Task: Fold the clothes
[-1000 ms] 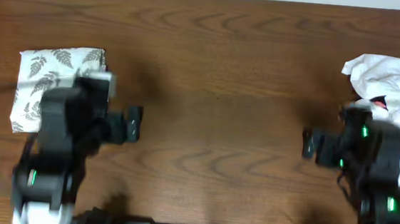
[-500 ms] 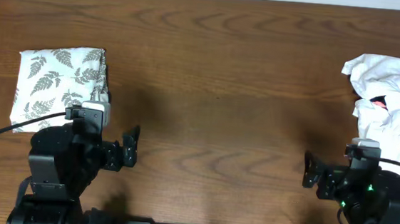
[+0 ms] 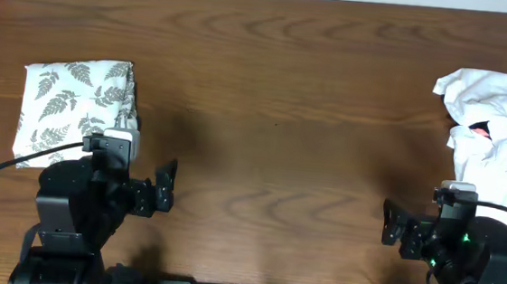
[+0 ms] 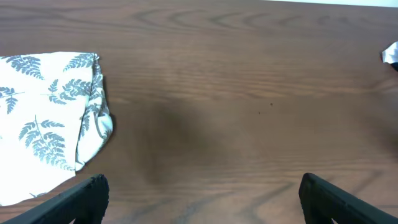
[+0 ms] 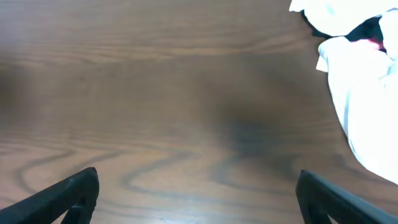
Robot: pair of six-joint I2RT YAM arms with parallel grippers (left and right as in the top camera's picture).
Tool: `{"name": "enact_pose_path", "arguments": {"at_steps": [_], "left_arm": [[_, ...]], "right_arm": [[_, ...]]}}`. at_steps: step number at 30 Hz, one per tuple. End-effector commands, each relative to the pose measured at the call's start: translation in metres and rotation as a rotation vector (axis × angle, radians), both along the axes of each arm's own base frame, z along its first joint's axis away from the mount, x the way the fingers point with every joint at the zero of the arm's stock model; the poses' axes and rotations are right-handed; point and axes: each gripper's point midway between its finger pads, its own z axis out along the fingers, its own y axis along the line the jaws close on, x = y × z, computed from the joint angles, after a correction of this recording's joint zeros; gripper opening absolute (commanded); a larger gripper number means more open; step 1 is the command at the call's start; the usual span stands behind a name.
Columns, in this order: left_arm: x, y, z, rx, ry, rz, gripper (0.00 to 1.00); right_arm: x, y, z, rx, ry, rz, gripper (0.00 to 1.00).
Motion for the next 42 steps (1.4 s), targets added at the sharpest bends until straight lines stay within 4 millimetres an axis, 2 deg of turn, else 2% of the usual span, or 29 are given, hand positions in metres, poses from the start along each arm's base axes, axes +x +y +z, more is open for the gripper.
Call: {"name": "enact_pose_path", "arguments": {"at_steps": [1,6,11,15,19,24,36,39,42], "left_arm": [[-0.001,-0.002,0.000,0.002,-0.005,-0.017,0.98],[-0.001,-0.002,0.000,0.001,-0.005,-0.017,0.98],[-0.001,-0.002,0.000,0.002,-0.005,-0.017,0.98],[-0.001,-0.002,0.000,0.001,-0.005,-0.017,0.98],[-0.001,-0.002,0.000,0.002,-0.005,-0.017,0.98],[-0.001,-0.002,0.000,0.002,-0.005,-0.017,0.98],[-0.001,-0.002,0.000,0.002,-0.005,-0.017,0.98],[-0.001,-0.002,0.000,0.002,-0.005,-0.017,0.98],[-0.001,-0.002,0.000,0.001,-0.005,-0.017,0.98]], "right_arm": [[-0.005,-0.001,-0.001,0.013,-0.015,-0.013,0.99],[-0.013,-0.001,0.001,0.008,-0.052,-0.016,0.99],[-0.023,-0.011,0.000,-0.026,-0.108,-0.059,0.99],[-0.029,-0.013,-0.006,-0.034,-0.167,-0.068,0.99],[-0.026,-0.012,-0.014,-0.032,-0.259,-0.063,0.99],[-0.008,-0.008,-0.018,-0.030,-0.304,-0.041,0.99],[0.054,0.005,-0.025,-0.016,-0.595,0.015,0.99],[0.063,0.007,-0.022,-0.011,-0.704,0.014,0.99],[0.065,0.002,-0.026,-0.057,-0.710,0.004,0.99]]}}
